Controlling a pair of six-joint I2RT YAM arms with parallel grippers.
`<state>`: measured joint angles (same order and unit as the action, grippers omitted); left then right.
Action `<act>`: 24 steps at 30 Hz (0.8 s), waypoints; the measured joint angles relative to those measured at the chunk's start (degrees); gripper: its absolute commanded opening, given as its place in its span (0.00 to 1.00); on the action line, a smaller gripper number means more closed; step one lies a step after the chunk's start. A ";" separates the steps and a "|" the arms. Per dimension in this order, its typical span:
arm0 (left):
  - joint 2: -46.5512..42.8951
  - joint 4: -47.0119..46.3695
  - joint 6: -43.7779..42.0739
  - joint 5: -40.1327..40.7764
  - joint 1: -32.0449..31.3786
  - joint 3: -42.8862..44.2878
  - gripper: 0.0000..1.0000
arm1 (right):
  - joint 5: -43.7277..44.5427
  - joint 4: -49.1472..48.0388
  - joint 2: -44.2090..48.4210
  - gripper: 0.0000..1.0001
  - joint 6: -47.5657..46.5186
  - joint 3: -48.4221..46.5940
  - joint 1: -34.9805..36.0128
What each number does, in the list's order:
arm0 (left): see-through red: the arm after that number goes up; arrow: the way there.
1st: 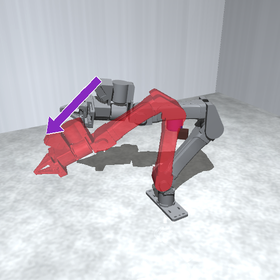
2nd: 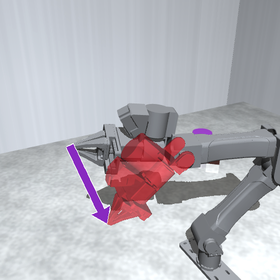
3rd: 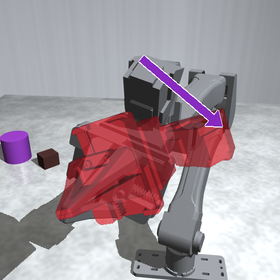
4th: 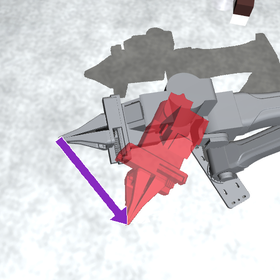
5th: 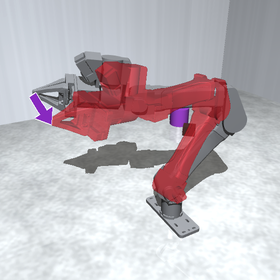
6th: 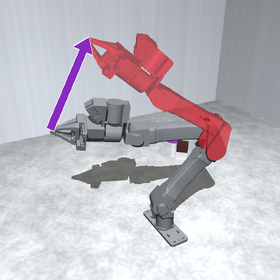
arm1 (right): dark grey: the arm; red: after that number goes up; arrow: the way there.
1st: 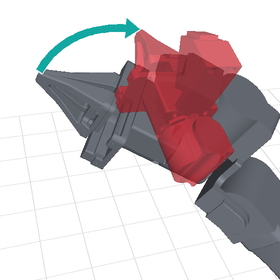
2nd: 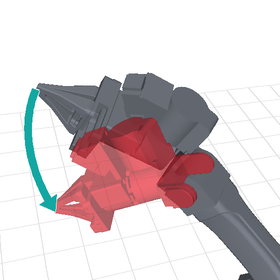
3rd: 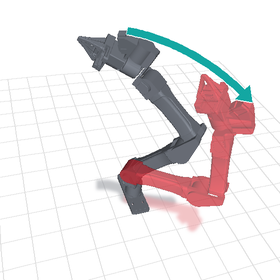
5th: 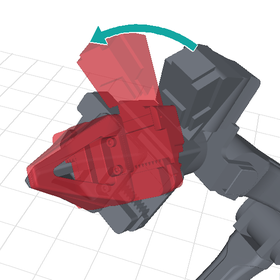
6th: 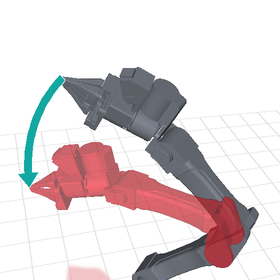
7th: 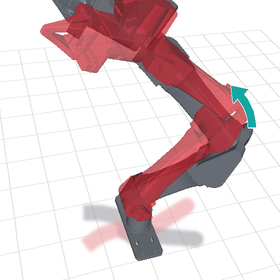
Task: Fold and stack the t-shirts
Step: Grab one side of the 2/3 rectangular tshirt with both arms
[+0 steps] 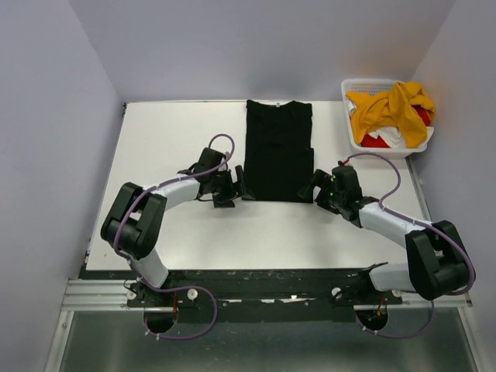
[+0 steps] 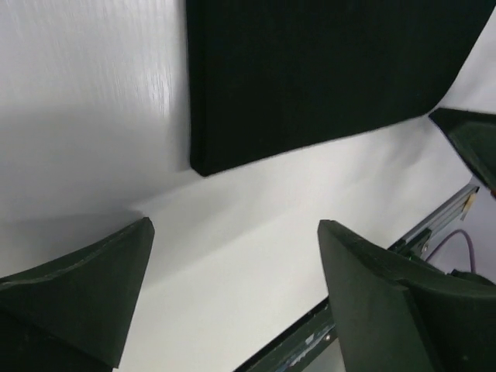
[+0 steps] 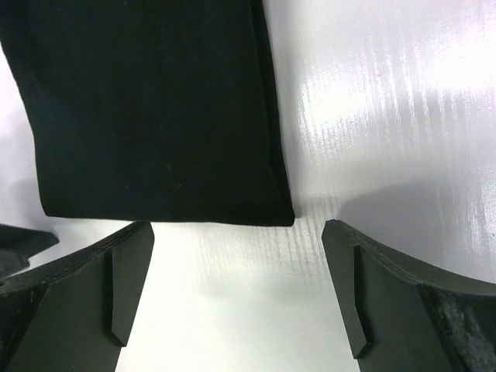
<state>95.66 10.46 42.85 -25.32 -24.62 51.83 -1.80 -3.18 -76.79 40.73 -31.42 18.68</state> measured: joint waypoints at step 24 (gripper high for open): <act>13.25 -4.83 6.47 -1.51 0.00 8.70 0.00 | -0.55 -2.08 1.01 0.58 2.78 3.78 0.00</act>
<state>108.90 5.63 49.32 -26.83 -24.62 60.53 -2.35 -5.26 -75.79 43.51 -27.64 18.68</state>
